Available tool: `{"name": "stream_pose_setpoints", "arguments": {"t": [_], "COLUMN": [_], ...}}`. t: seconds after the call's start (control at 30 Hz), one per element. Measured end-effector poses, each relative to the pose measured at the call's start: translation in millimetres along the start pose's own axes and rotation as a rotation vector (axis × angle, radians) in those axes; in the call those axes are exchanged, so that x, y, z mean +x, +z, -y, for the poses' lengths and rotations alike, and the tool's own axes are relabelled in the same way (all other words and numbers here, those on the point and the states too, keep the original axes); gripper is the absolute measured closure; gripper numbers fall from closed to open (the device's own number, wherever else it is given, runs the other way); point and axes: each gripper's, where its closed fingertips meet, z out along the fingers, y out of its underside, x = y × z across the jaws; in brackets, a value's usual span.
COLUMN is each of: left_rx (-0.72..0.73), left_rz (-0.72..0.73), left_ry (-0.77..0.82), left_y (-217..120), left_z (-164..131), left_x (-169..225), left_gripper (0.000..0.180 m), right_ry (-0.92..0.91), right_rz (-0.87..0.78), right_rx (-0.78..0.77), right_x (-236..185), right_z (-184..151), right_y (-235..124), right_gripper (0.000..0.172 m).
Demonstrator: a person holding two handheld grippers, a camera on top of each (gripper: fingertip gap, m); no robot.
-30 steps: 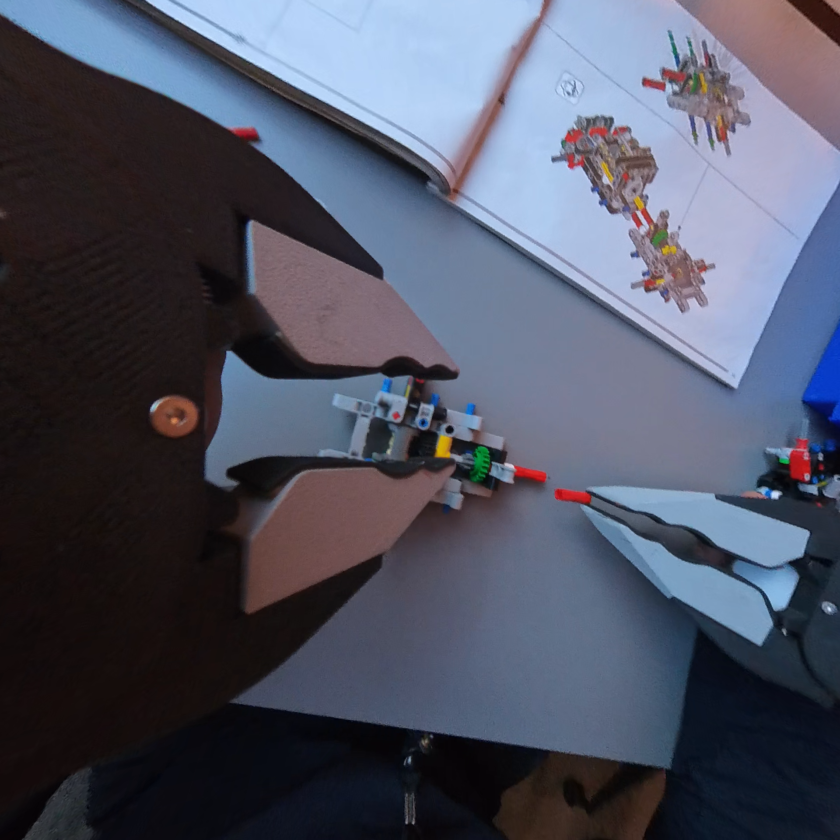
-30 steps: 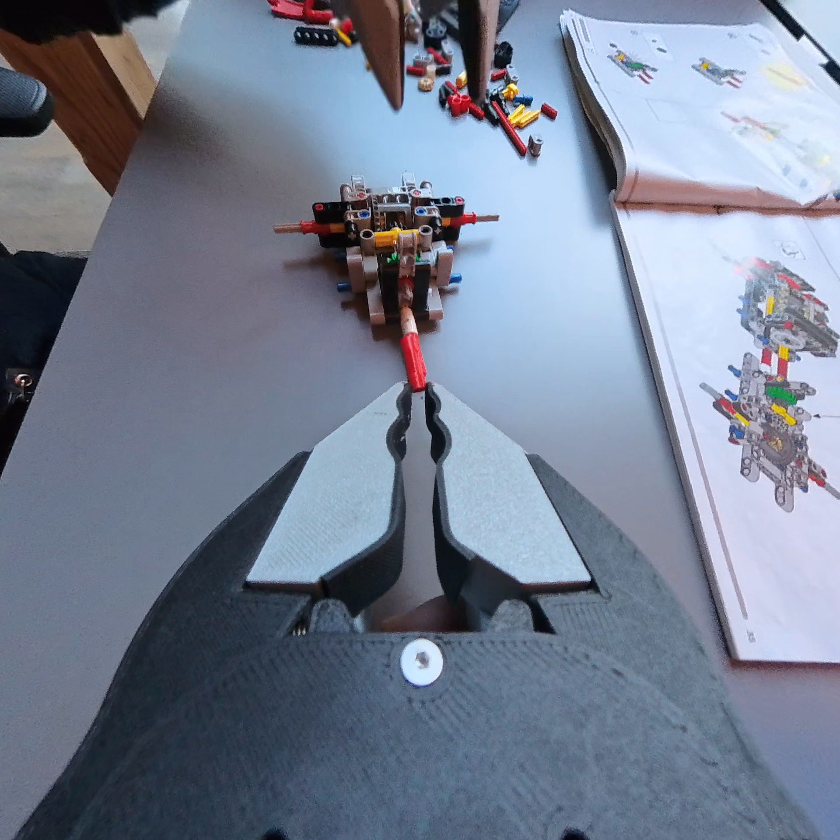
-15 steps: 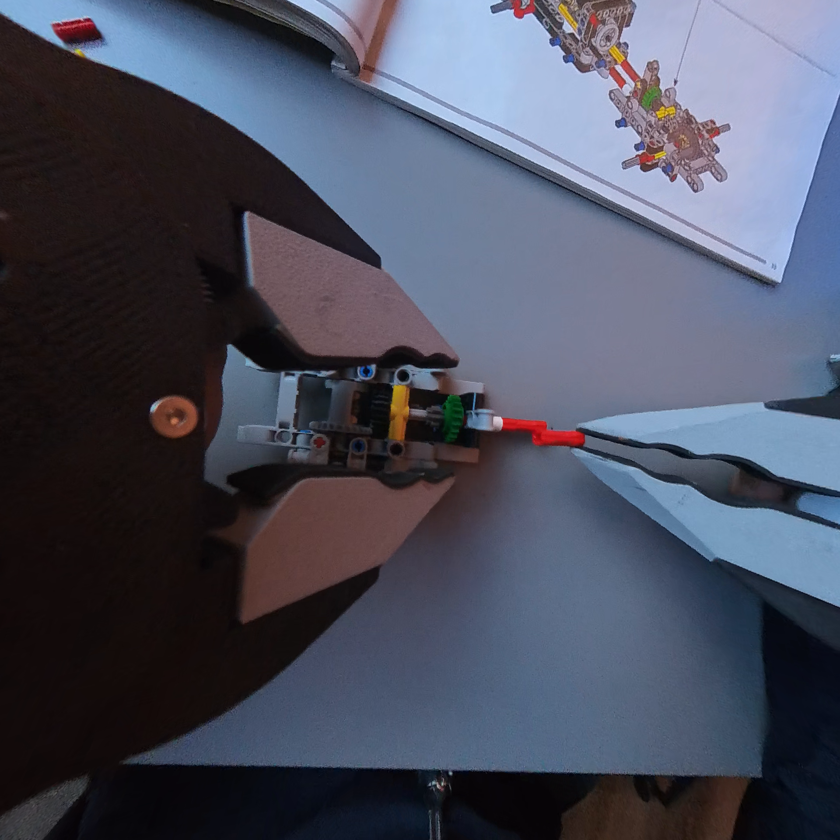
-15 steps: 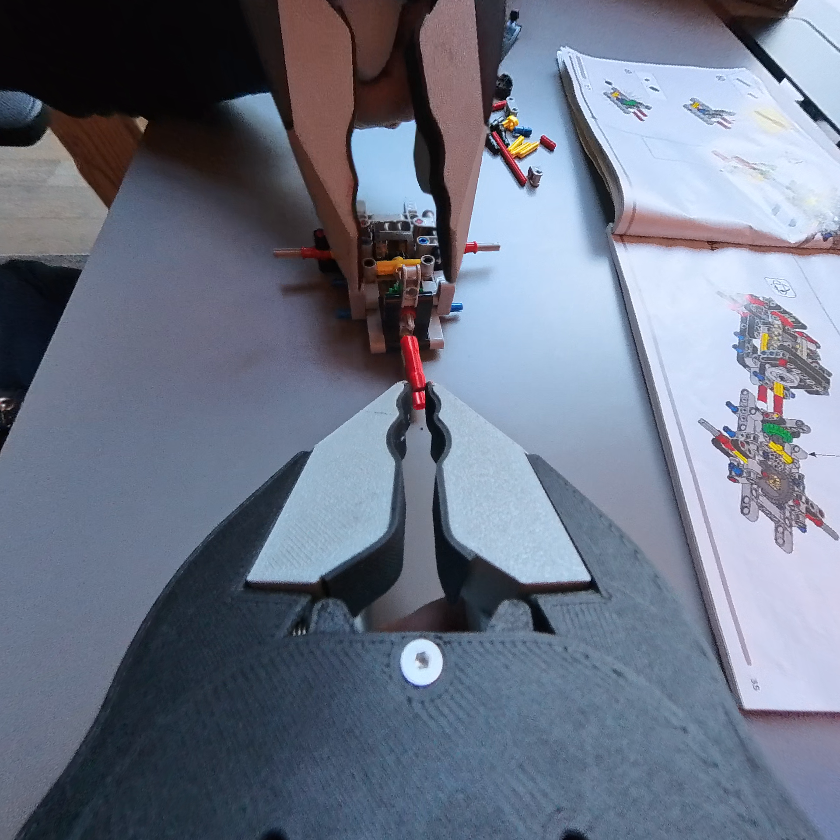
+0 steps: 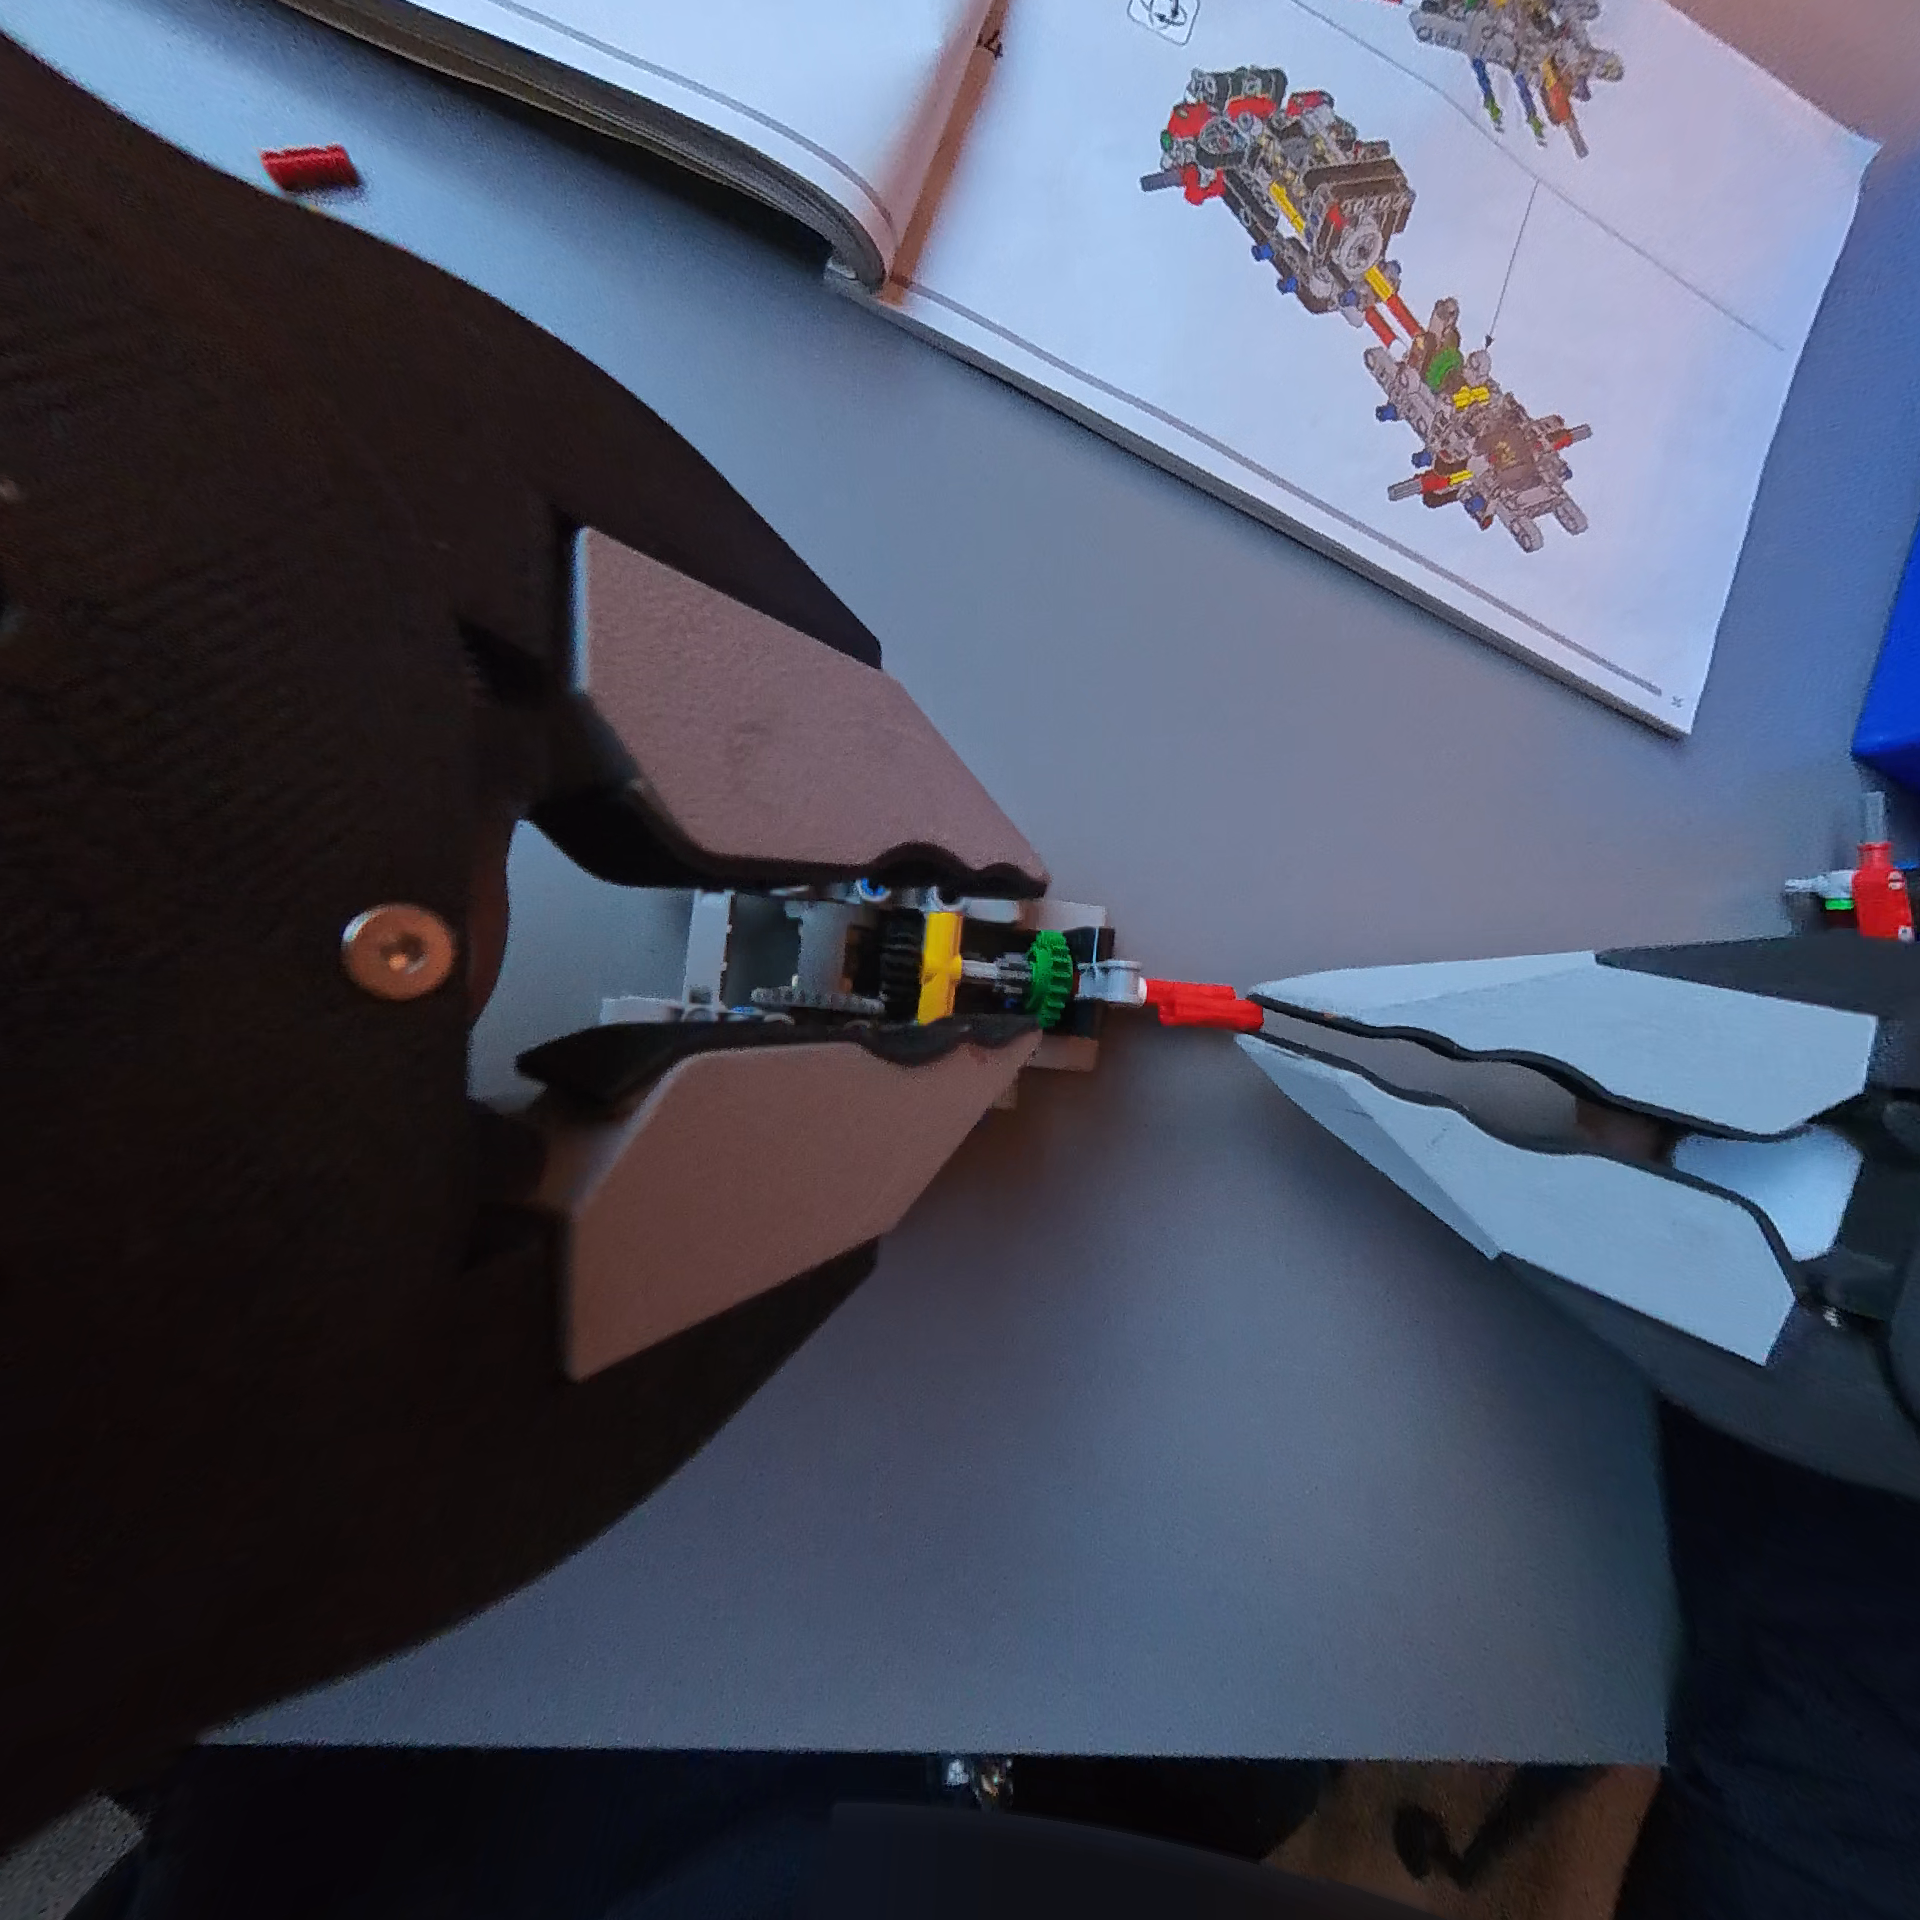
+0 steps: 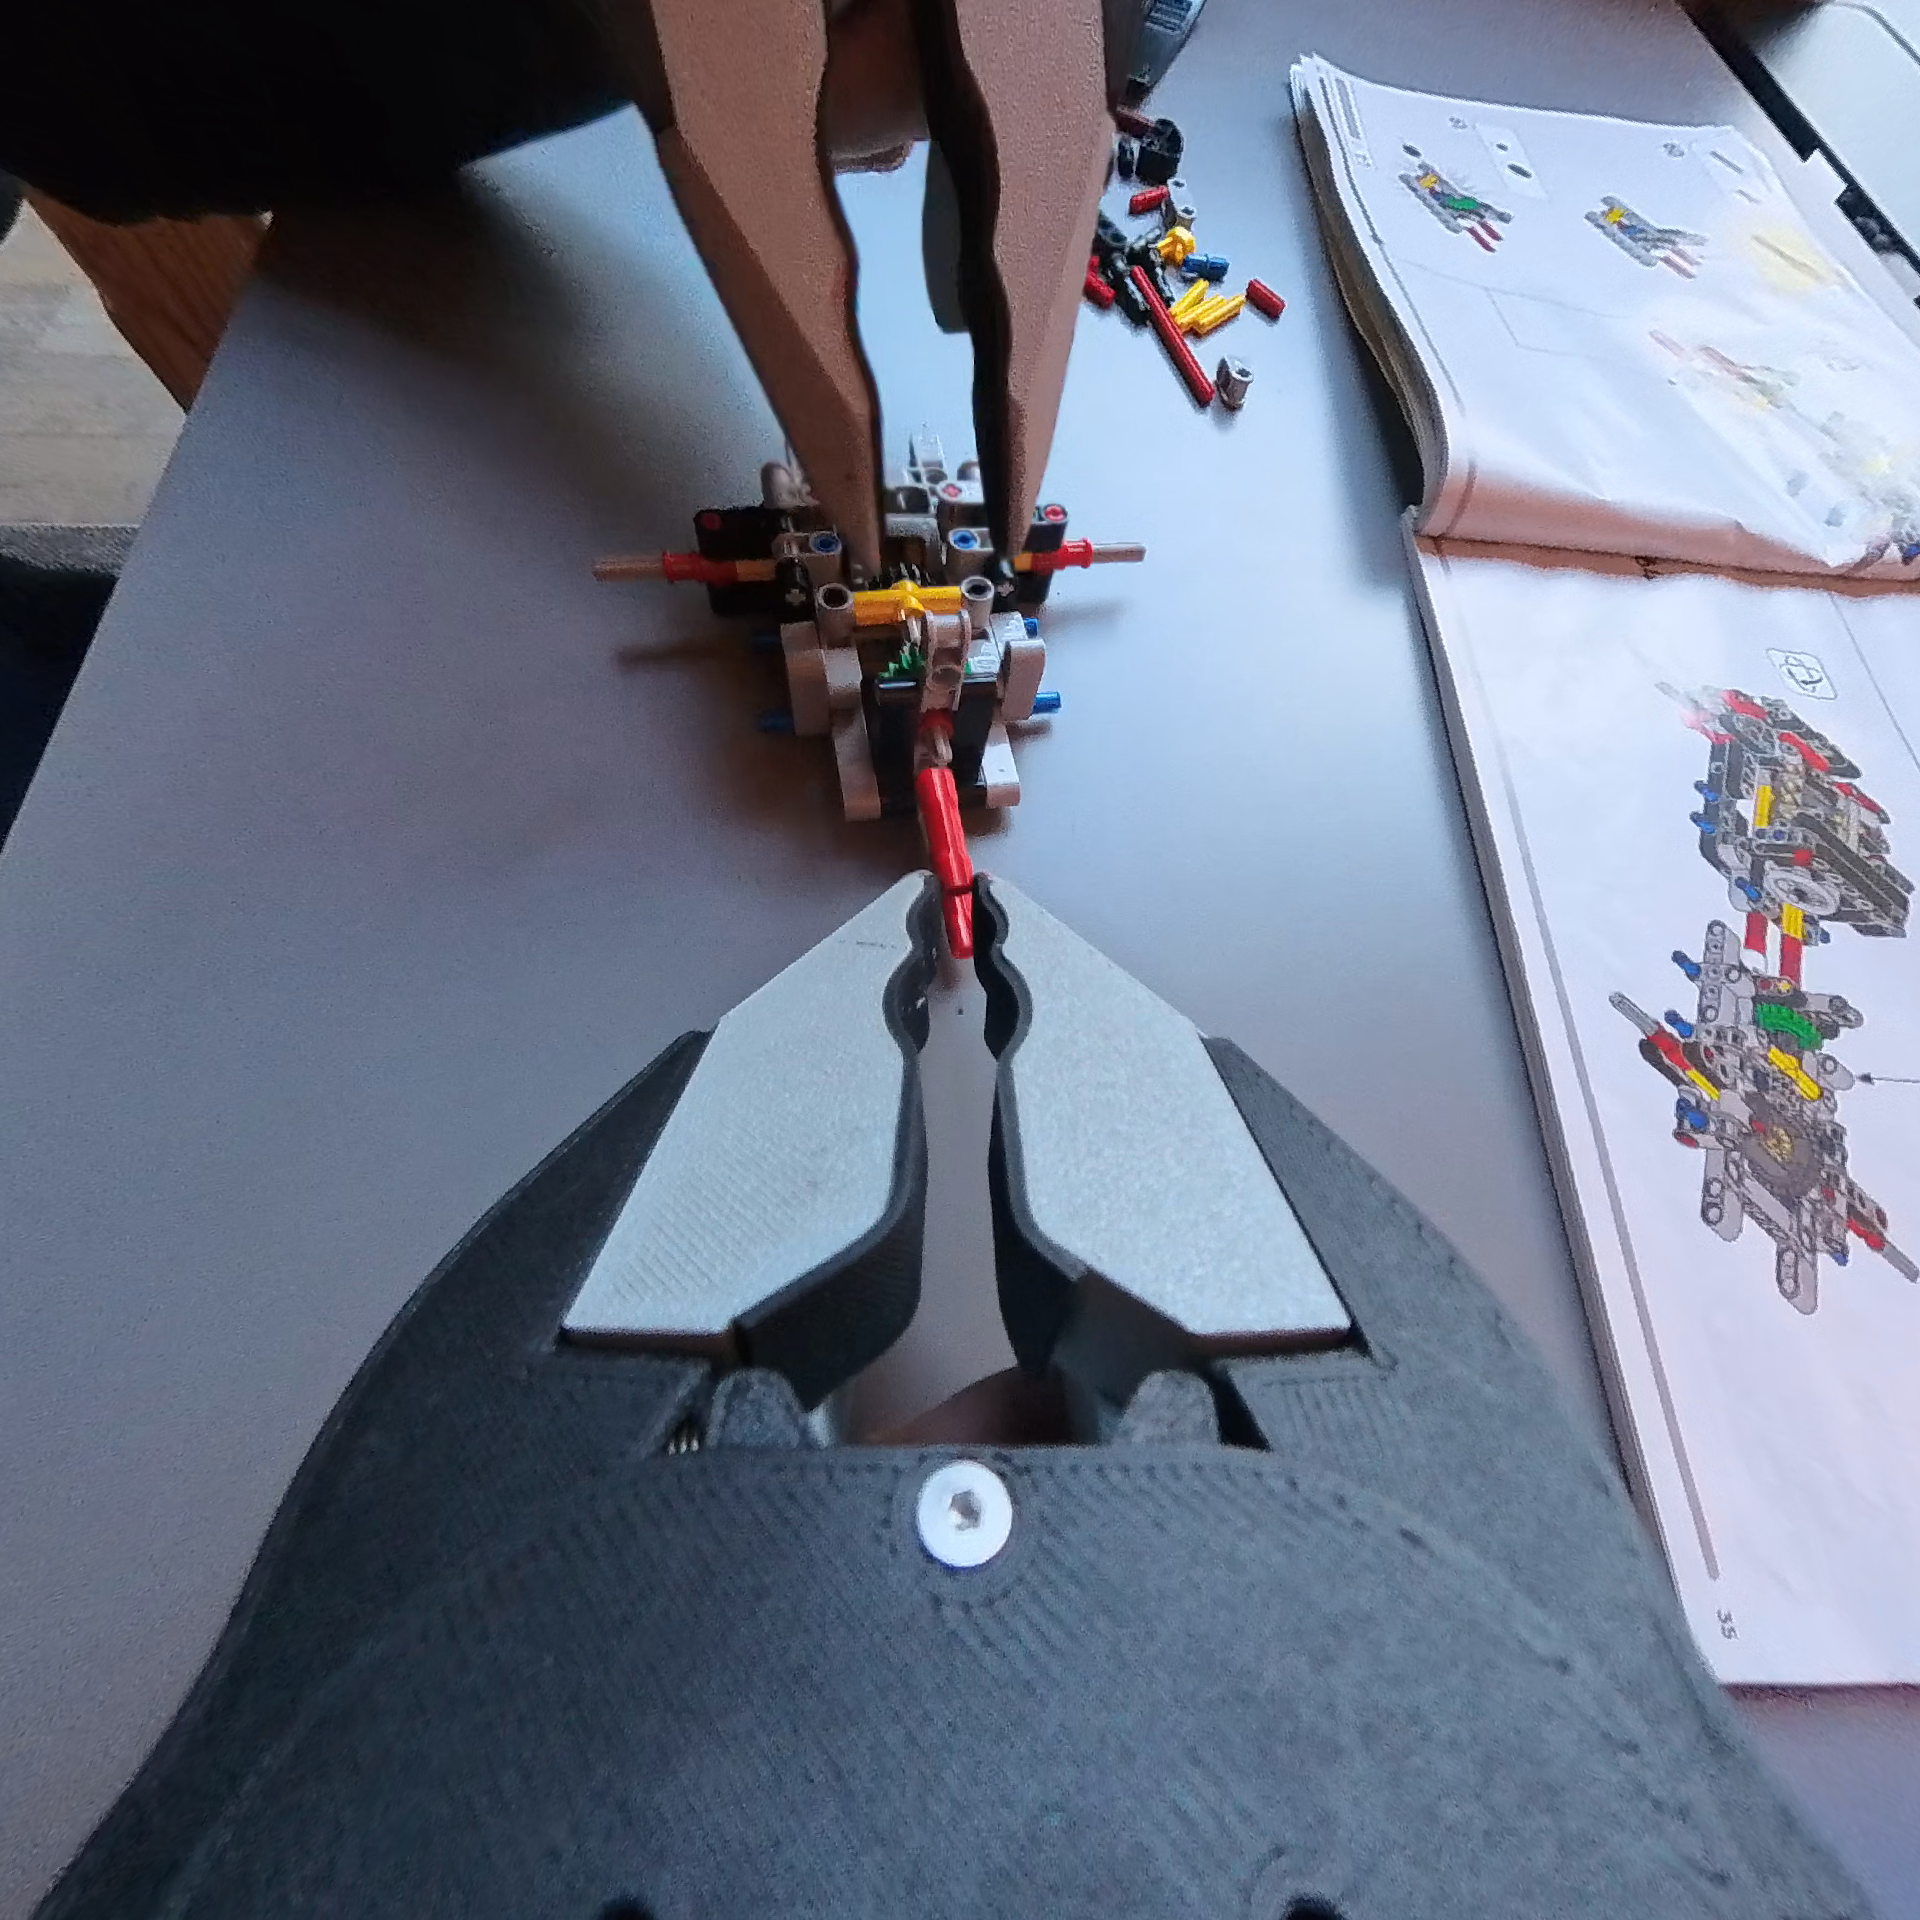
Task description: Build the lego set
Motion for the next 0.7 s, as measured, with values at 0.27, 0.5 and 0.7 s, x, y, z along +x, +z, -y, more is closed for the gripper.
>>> {"name": "stream_pose_setpoints", "arguments": {"t": [0.27, 0.5, 0.7], "left_rx": [-0.134, -0.205, -0.247], "left_rz": [-0.045, -0.08, -0.101], "left_ry": [0.012, 0.023, 0.042], "left_y": [8, 14, 15], "left_z": [-16, -21, -22], "left_x": [1, 0, 0], "left_gripper": [0.165, 0.171, 0.177], "right_ry": [-0.011, -0.016, -0.012], "right_rz": [-0.023, -0.025, -0.03], "right_rx": [-0.016, -0.017, -0.023], "right_x": [0, -1, 0], "right_z": [0, 0, 0], "right_y": [4, 4, 4], "right_gripper": [0.17, 0.169, 0.169]}}
